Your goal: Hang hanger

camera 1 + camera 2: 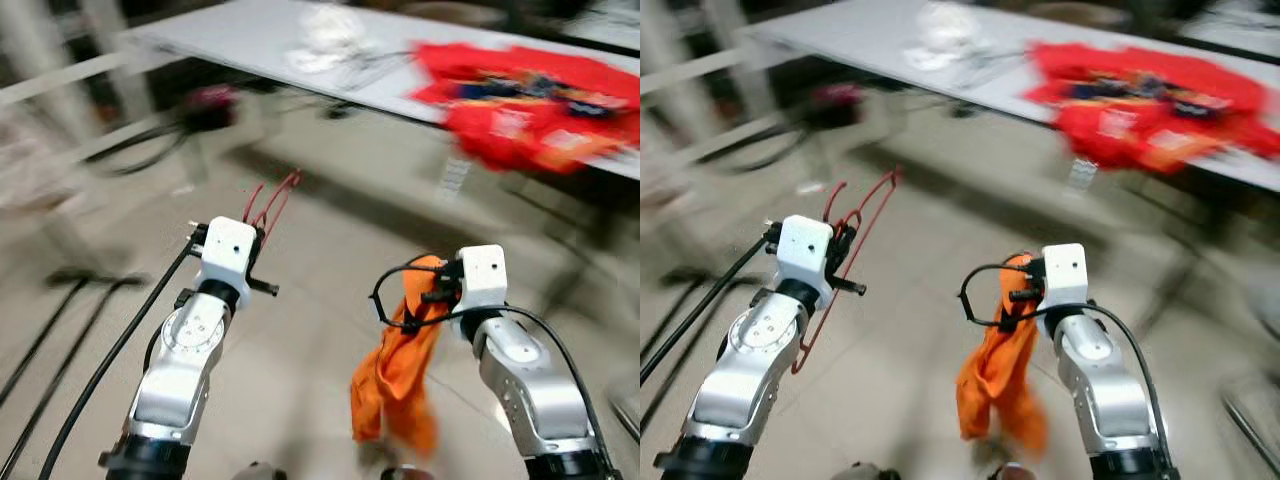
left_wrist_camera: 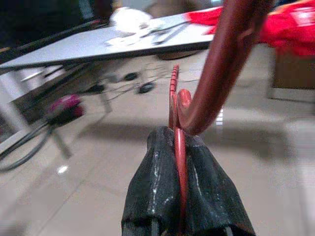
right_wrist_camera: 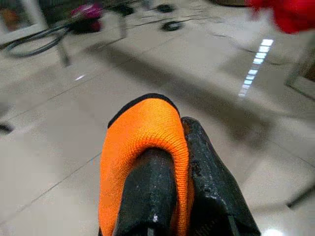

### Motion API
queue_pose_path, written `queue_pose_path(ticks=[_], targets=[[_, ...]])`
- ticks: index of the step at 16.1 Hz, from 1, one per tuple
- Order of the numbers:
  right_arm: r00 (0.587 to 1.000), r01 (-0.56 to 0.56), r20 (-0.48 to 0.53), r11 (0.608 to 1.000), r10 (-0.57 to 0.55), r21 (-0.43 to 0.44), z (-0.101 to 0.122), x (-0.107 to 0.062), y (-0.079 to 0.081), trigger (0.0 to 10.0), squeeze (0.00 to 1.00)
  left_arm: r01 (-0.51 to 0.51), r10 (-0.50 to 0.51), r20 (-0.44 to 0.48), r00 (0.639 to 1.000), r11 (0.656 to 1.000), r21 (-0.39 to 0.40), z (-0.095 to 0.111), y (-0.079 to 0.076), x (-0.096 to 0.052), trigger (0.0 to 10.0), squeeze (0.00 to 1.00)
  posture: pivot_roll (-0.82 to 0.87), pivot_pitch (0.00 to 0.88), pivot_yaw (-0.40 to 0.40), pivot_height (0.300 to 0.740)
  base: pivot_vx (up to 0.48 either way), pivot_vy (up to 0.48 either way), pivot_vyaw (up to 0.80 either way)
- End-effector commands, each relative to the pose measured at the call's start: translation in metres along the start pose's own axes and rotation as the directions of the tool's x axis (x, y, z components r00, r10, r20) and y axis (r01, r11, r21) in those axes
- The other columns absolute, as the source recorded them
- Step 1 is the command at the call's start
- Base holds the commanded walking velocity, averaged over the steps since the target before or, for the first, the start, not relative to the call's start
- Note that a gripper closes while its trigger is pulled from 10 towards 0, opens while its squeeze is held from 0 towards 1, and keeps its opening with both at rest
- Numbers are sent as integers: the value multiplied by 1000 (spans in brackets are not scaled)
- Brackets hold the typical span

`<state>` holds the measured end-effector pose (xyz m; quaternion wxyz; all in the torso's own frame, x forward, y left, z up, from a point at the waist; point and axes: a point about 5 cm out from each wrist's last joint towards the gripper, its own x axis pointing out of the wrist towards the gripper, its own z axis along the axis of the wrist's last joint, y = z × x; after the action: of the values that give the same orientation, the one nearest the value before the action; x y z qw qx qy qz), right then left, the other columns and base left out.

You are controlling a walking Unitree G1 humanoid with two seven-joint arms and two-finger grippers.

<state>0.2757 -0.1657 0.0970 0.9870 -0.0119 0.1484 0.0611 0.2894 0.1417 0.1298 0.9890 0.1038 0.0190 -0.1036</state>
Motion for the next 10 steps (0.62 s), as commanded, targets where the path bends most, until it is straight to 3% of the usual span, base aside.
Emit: queue_pose_path(ticks=[1,10], targets=[[998,-9,69,1000,10,-8,13,1,2,10000,0,-27,27,20,999,1000,16,4,6,3,10000,0,-61,57,41,740,0,446,-800],[994,-35,105,999,35,-10,23,6,4,10000,0,-75,75,-2,997,997,30,-4,23,-6,10000,0,-53,60,28,740,0,452,-800]])
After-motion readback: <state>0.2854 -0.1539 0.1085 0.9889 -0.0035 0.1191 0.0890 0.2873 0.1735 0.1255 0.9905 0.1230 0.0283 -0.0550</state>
